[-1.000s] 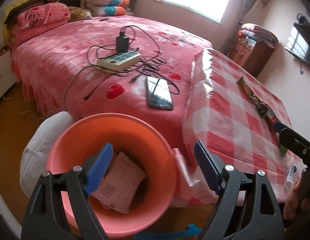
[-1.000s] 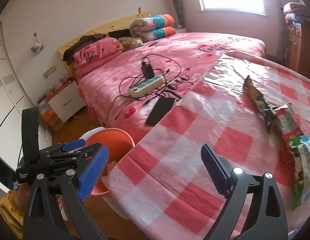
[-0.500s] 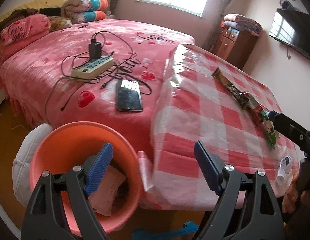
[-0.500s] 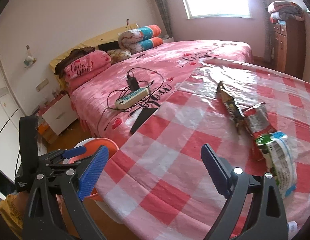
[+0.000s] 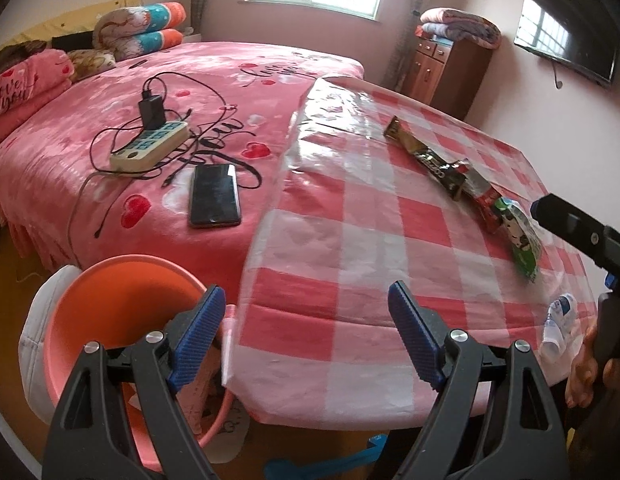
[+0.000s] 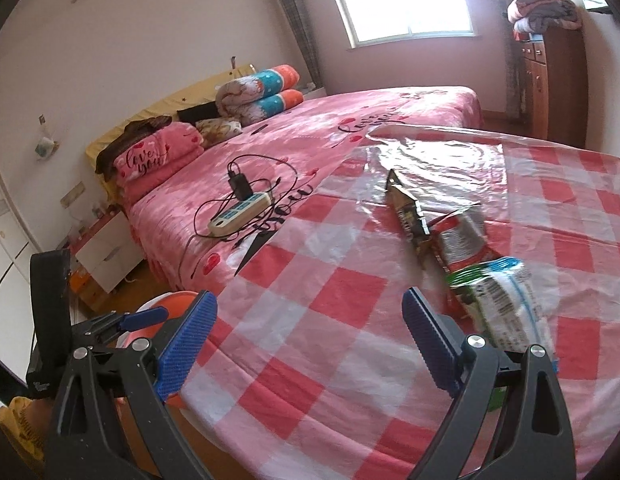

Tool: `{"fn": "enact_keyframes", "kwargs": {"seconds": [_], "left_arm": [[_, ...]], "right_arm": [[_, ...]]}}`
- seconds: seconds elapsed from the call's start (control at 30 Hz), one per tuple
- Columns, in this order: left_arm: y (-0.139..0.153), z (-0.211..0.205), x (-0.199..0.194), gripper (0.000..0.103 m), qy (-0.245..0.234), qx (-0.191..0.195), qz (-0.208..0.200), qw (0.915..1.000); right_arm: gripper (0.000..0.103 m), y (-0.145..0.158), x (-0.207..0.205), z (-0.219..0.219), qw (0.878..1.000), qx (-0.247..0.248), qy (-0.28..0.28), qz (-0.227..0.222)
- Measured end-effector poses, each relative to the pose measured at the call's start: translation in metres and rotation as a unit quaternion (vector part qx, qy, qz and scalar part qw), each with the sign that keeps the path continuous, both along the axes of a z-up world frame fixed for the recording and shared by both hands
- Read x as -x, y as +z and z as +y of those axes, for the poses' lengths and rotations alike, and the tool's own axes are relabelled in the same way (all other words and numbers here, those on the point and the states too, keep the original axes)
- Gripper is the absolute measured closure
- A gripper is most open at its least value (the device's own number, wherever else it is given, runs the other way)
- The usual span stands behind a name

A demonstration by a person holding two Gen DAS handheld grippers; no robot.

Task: Collect trash
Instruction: 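Move both tools back over the checked sheet toward the remaining trash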

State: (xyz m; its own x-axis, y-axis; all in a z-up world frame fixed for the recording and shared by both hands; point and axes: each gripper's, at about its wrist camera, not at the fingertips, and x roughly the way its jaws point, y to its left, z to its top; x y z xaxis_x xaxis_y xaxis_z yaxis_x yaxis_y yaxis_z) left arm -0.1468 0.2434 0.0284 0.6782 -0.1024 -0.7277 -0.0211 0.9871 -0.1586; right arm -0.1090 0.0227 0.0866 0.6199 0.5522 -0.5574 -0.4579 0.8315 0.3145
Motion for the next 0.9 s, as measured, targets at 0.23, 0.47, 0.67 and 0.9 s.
{"fn": "enact_keyframes", "kwargs": {"seconds": [0.23, 0.47, 0.67, 0.9], "left_arm": [[0.005, -0.025, -0.004, 0.019, -0.026, -0.013, 0.000, 0.9996], [0.010, -0.052, -0.006, 0.019, -0.055, -0.028, -0.002, 0.9981], [0.015, -0.079, -0.007, 0.019, -0.098, -0.035, -0.005, 0.9946], [0.019, -0.120, -0.002, 0.019, -0.174, -0.043, -0.008, 0.9839]], "right_arm": [[0.009, 0.002, -0.003, -0.026, 1.000, -0.008, -0.021, -0.002], [0.009, 0.001, -0.009, -0.056, 0.999, -0.017, -0.043, -0.002], [0.009, -0.002, -0.018, -0.085, 0.997, -0.022, -0.067, 0.006], [0.007, -0.008, -0.031, -0.126, 0.994, -0.038, -0.097, 0.025]]}}
